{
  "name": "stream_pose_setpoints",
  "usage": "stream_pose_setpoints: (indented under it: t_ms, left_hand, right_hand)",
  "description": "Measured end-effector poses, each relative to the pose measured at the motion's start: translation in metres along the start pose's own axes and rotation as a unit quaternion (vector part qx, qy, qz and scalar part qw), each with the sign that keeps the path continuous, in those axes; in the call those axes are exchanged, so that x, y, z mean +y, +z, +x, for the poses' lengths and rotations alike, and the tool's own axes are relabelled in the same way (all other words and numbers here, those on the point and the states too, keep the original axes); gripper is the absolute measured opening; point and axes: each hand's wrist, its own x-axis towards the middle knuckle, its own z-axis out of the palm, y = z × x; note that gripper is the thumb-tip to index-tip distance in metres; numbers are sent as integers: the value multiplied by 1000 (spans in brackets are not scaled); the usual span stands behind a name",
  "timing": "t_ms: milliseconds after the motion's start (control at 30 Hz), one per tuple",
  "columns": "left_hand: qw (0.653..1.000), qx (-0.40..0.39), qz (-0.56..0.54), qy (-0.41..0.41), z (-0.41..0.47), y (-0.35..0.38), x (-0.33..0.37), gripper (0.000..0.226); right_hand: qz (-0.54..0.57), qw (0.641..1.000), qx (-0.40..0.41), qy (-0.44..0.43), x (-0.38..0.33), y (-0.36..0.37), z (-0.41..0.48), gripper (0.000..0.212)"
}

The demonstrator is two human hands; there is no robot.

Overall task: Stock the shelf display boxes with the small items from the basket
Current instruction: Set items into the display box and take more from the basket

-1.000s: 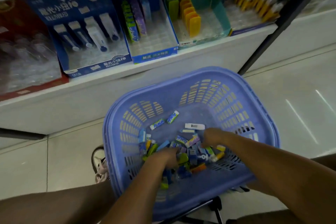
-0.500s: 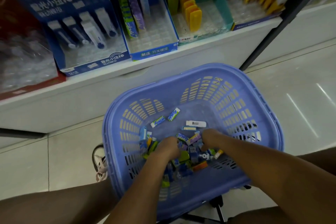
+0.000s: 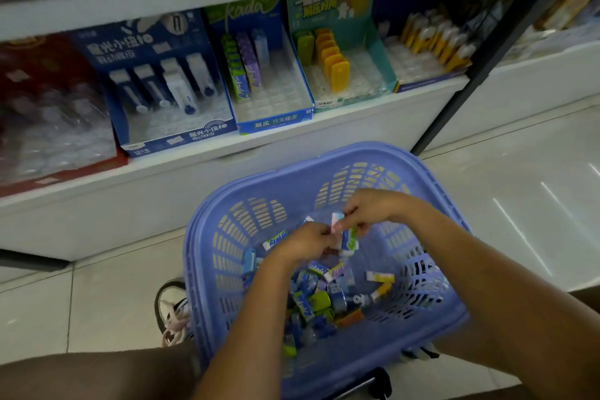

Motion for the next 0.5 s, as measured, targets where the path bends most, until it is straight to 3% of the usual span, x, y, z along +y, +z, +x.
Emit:
stream_pose_setpoints:
  t_ms: [167,233,367,500]
  left_hand:
    - [968,1,-237,81,-36,-36,45,25]
    - [944,24,-305,123,-49,-48,59,25]
    - [906,114,-359,191,-63,-66,76,22]
    - [860,203,-396,250,-70,-81,84,21]
  right_hand:
    - [198,970,99,-102,-35,-33,-24,11]
    - [257,948,112,-149,-51,-44,-32,17]
    - [281,926,165,-191,-79,-58,-41,31]
    - [369,871,246,-210,-107,-71,-33,24]
